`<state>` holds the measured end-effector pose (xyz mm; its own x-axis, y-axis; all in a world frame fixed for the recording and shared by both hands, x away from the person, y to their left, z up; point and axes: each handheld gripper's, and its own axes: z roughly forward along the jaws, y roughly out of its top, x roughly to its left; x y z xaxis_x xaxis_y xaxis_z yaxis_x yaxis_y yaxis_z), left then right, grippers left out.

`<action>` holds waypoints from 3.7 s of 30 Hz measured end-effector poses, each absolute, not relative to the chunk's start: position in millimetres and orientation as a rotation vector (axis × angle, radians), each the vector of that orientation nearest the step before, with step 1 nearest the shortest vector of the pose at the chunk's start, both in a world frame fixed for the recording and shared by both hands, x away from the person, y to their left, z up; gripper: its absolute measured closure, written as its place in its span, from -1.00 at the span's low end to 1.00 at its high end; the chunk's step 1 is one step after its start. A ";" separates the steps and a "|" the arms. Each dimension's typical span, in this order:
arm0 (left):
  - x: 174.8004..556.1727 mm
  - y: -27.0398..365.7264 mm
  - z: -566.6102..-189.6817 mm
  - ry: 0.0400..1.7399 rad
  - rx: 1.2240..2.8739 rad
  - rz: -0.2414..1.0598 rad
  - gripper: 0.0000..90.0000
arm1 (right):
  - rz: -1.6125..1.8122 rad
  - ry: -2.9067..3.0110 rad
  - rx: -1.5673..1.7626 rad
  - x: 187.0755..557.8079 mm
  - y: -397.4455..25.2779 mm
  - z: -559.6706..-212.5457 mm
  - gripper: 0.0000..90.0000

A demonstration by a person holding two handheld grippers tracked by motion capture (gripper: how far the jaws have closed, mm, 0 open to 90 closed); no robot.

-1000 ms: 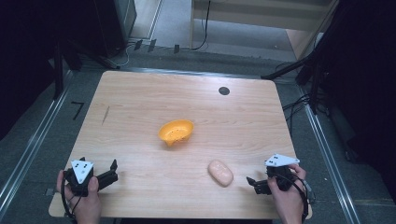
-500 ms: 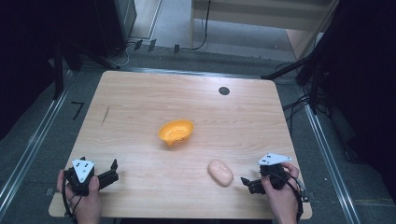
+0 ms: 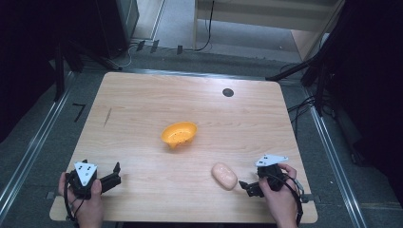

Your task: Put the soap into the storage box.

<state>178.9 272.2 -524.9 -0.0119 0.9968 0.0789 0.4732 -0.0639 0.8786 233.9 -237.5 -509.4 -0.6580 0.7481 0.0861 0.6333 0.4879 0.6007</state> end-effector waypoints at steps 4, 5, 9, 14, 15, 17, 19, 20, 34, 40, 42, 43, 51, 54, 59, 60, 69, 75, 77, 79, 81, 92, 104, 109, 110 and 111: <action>179.4 271.6 -524.9 1.552 1.619 1.015 -1.00 | 0.904 2.568 1.181 235.5 -228.2 -511.5 -0.85; 179.5 271.5 -524.9 1.552 1.619 1.014 -1.00 | 0.904 2.571 1.176 235.9 -227.1 -511.8 -0.85; 179.6 271.3 -524.8 1.551 1.623 1.016 -1.00 | 0.918 2.579 1.171 236.8 -221.7 -512.4 -0.85; 179.7 270.4 -524.9 1.550 1.630 1.025 -1.00 | 0.932 2.595 1.175 238.2 -211.1 -515.4 -0.83; 179.8 270.2 -524.9 1.551 1.631 1.028 -1.00 | 0.924 2.603 1.177 238.5 -207.0 -515.9 -0.84; 180.0 270.0 -525.0 1.550 1.631 1.026 -1.00 | 0.926 2.607 1.167 239.0 -205.8 -516.3 -0.83; 179.9 270.0 -525.0 1.551 1.631 1.027 -1.00 | 0.926 2.609 1.175 239.4 -202.2 -515.7 -0.83; 179.9 270.0 -525.0 1.549 1.632 1.025 -1.00 | 0.927 2.615 1.170 239.9 -200.7 -515.6 -0.84; 180.9 268.2 -525.1 1.537 1.646 1.029 -1.00 | 0.894 2.655 1.161 241.3 -180.6 -522.1 -0.86; 181.0 267.9 -525.1 1.536 1.648 1.029 -1.00 | 0.878 2.667 1.139 241.9 -174.8 -523.5 -0.83; 181.1 268.0 -525.1 1.536 1.648 1.030 -1.00 | 0.866 2.669 1.128 241.3 -171.9 -524.1 -0.80; 181.1 268.0 -525.1 1.537 1.648 1.030 -1.00 | 0.858 2.666 1.126 241.2 -170.4 -524.5 -0.78; 181.2 267.9 -525.1 1.536 1.649 1.028 -1.00 | 0.852 2.647 1.110 241.4 -165.3 -525.9 -0.56; 181.2 268.0 -525.1 1.536 1.650 1.028 -1.00 | 0.857 2.647 1.110 241.0 -165.1 -525.4 -0.49; 181.2 268.1 -525.1 1.535 1.650 1.027 -1.00 | 0.851 2.636 1.084 239.5 -165.5 -524.5 -0.27; 181.2 268.0 -525.1 1.535 1.651 1.026 -1.00 | 0.844 2.640 1.081 239.1 -165.5 -524.1 -0.27; 181.2 268.0 -525.1 1.532 1.654 1.025 -1.00 | 0.825 2.668 1.040 239.6 -163.9 -523.0 -0.26; 180.9 268.0 -525.0 1.529 1.656 1.025 -1.00 | 0.809 2.679 0.985 241.1 -164.2 -522.3 -0.25; 180.9 268.1 -525.0 1.529 1.655 1.024 -1.00 | 0.800 2.690 0.964 241.6 -164.8 -521.6 -0.25; 181.0 268.1 -525.1 1.528 1.655 1.025 -1.00 | 0.795 2.699 0.949 242.0 -165.3 -520.4 -0.25; 181.0 268.1 -525.0 1.528 1.656 1.023 -1.00 | 0.797 2.708 0.924 243.5 -166.6 -517.5 -0.25; 181.0 268.6 -525.0 1.528 1.654 1.018 -1.00 | 0.801 2.733 0.835 253.9 -165.4 -503.6 -0.25; 181.0 268.8 -525.2 1.522 1.651 1.015 -1.00 | 0.823 2.748 0.731 267.6 -158.4 -485.6 -0.25; 180.9 268.2 -525.2 1.522 1.655 1.022 -1.00 | 0.831 2.764 0.670 274.6 -157.3 -478.4 -0.25; 180.9 268.2 -525.2 1.522 1.655 1.022 -1.00 | 0.831 2.764 0.670 274.6 -157.3 -478.4 -0.25; 181.0 268.0 -525.3 1.521 1.655 1.024 -1.00 | 0.829 2.764 0.667 275.3 -157.1 -477.8 -0.25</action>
